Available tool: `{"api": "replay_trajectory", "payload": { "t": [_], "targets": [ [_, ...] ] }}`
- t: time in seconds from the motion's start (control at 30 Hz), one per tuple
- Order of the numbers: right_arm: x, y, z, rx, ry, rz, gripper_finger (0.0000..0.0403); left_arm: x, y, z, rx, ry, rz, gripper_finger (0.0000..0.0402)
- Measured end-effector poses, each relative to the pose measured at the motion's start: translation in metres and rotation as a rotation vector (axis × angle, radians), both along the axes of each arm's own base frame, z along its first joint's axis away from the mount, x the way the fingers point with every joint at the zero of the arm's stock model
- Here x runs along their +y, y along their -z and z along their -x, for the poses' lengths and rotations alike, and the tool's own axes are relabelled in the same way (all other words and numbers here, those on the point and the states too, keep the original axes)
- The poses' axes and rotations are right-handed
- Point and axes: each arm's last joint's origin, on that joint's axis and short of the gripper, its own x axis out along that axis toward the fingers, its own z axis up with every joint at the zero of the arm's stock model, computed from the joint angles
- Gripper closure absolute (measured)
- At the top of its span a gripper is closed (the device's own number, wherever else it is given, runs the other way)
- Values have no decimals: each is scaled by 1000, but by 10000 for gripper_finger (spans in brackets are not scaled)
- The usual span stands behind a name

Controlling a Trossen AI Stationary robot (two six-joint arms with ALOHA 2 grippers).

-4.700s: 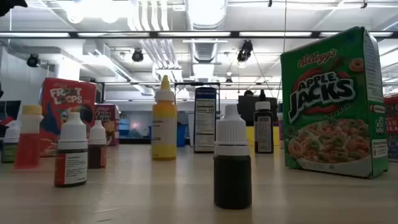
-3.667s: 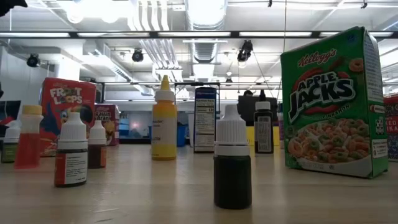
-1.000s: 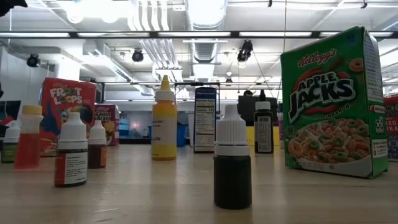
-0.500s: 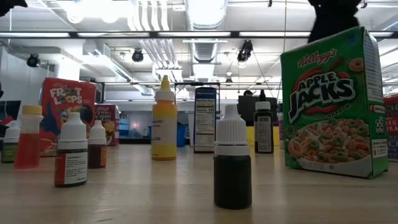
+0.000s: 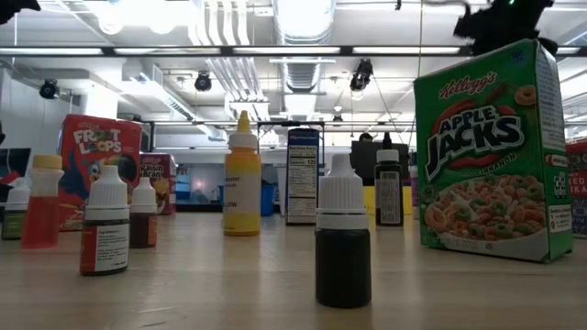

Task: Pick & Place Kitchen Items
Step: Put the yellow cereal box into the white bin

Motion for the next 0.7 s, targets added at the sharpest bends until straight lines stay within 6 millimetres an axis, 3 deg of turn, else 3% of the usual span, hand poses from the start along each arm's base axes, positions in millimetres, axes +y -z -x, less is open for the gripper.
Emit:
{"api": "replay_trajectory", "payload": {
  "t": [0.37,0.7],
  "targets": [
    [-44,25,-15,206,46,-110,160,0,0,0,0,0,0,362],
    [-59,33,-16,236,29,-165,109,0,0,0,0,0,0,362]
  ]
}}
